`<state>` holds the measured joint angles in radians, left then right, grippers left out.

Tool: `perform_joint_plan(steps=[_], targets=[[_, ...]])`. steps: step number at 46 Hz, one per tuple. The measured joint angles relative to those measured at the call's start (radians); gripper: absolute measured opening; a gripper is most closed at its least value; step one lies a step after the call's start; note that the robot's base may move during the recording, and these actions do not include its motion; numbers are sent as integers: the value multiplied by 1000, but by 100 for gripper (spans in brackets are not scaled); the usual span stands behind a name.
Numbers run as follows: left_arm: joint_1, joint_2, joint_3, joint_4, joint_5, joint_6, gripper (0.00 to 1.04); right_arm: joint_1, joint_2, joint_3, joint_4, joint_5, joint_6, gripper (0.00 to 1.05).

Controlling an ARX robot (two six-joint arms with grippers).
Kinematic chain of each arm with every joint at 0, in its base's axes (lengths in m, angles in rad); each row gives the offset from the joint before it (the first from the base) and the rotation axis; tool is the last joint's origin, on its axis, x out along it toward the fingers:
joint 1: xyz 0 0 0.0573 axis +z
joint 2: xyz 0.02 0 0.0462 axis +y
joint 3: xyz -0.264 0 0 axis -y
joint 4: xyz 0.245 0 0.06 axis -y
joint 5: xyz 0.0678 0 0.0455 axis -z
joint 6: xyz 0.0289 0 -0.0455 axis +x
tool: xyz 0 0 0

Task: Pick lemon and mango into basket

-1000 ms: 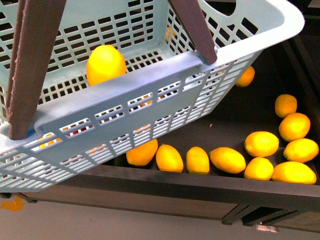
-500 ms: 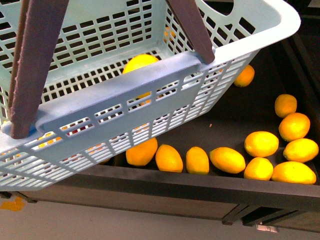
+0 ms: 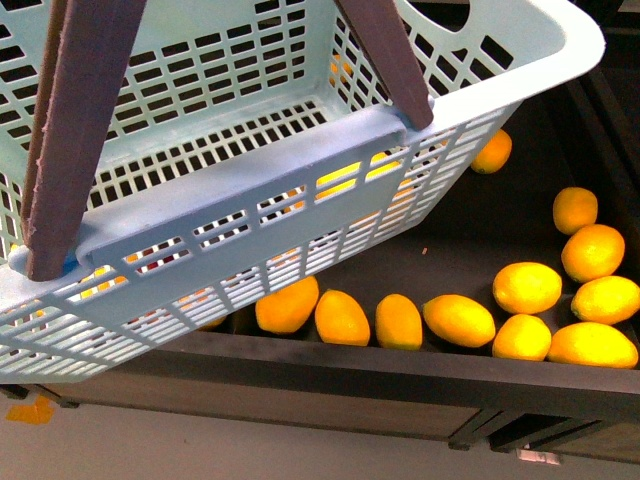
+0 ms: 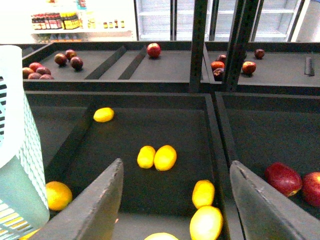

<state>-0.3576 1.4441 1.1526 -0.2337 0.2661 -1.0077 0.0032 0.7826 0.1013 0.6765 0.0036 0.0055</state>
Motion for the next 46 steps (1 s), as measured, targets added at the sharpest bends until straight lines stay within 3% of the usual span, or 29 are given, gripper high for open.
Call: perform_joint_plan(steps=[5, 46], targets=[[-13, 0, 1, 0, 22, 0, 14, -3, -1, 0, 0, 2, 0, 98], [-1, 2, 6, 1, 3, 7, 14, -3, -4, -3, -3, -3, 0, 96]])
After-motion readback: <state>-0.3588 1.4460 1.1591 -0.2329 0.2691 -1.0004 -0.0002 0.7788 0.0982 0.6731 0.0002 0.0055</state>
